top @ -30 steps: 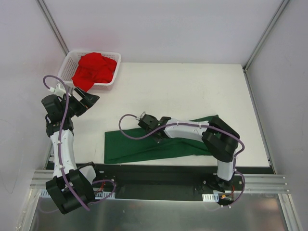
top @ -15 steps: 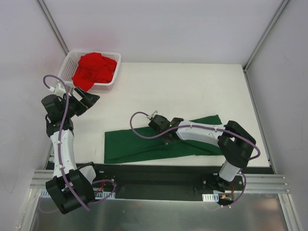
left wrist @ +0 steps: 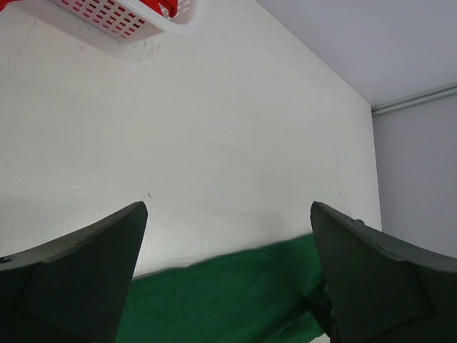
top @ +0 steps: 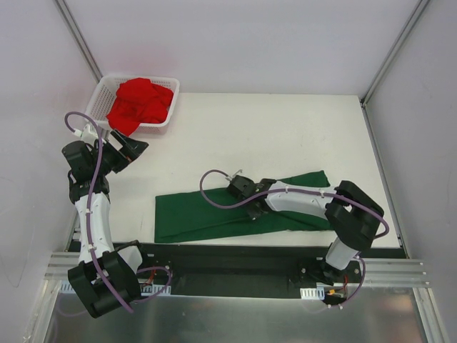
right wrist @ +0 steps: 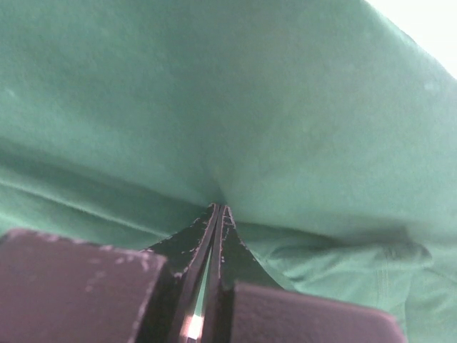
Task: Fold and stack the t-shirts
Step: Rotate the tshirt 85 degrees
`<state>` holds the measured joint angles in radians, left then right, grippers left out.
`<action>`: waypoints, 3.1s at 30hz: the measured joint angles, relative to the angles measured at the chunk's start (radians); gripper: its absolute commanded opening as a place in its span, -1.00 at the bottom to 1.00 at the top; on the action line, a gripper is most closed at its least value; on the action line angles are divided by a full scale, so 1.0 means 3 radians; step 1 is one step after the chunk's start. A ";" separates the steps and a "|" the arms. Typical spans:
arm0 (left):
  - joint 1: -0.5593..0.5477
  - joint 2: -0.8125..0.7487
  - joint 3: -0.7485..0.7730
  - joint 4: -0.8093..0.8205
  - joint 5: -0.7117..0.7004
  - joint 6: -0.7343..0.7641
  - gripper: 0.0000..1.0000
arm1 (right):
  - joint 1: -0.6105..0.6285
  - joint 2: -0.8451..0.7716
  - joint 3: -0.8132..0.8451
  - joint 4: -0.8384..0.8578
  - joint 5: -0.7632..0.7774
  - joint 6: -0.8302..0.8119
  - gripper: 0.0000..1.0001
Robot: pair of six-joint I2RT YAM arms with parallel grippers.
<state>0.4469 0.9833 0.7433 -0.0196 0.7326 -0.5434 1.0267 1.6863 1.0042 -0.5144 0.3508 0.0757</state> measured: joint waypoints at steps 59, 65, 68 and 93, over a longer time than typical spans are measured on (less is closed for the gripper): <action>-0.3844 0.1119 0.0076 -0.1219 -0.2066 0.0043 -1.00 | -0.1492 -0.1643 0.0117 -0.0239 -0.1064 0.0223 -0.98; -0.3844 0.1329 0.0076 -0.1241 -0.2310 -0.0008 -1.00 | -0.1492 -0.1678 0.0094 -0.0220 -0.1104 0.0223 -0.98; -0.3844 0.1522 0.0103 -0.1278 -0.2396 -0.0031 -1.00 | -0.1492 -0.1714 0.0094 -0.0219 -0.1110 0.0221 -0.98; -0.3349 0.1722 0.0193 -0.1273 -0.2494 -0.0032 -1.00 | -0.1558 -0.1555 -0.0132 -0.0423 -0.0609 0.0395 -0.98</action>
<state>-0.5579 1.4998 0.8013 -0.4015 -0.0154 -0.5529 0.5594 1.2198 0.9646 -0.6415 0.1680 0.1944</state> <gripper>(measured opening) 0.003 0.013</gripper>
